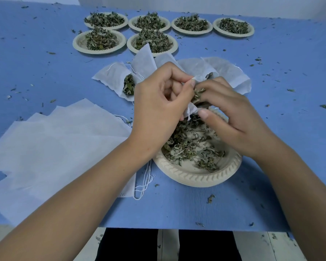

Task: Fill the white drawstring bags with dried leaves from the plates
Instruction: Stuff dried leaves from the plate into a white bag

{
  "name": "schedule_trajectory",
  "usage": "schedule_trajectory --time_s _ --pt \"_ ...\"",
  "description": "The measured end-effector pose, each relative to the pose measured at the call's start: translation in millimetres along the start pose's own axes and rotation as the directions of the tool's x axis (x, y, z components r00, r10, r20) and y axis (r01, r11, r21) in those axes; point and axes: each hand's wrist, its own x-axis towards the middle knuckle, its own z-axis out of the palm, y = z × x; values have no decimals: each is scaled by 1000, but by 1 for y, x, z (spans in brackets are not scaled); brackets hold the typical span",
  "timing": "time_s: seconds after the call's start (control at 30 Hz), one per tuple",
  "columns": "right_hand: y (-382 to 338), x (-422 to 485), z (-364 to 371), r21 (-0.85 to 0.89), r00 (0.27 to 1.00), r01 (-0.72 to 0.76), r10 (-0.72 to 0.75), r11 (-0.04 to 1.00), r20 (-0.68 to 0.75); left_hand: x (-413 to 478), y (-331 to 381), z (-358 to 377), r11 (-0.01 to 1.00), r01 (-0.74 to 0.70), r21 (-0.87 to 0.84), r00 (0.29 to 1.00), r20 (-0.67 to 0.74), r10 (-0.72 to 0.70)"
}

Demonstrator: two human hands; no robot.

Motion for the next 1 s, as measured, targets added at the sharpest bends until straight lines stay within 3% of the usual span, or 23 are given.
schedule_trajectory --time_s 0.1,0.4,0.53,0.63,0.77,0.9,1.0 --pt "3 0 -1 -26 999 5 -4 1000 50 2 0 -1 1000 8 21 999 -34 -7" --pt "-2 2 -1 264 967 -5 72 965 -245 1 -1 0 997 -2 77 999 -35 4" --pt "-7 0 2 219 948 12 58 976 -312 0 -1 1 997 -6 81 1000 -20 8" --pt "-9 1 7 83 940 -31 58 996 -337 -2 0 2 998 -26 61 999 21 25" --pt "-8 4 12 -93 962 -76 49 993 -269 -4 2 4 997 -27 73 999 45 24" --pt "-6 -1 -1 4 922 -133 125 991 -367 0 -1 1 999 10 53 999 -35 -9" --pt "-11 -2 -8 23 915 -80 83 996 -396 2 -1 0 999 30 38 997 -71 -28"
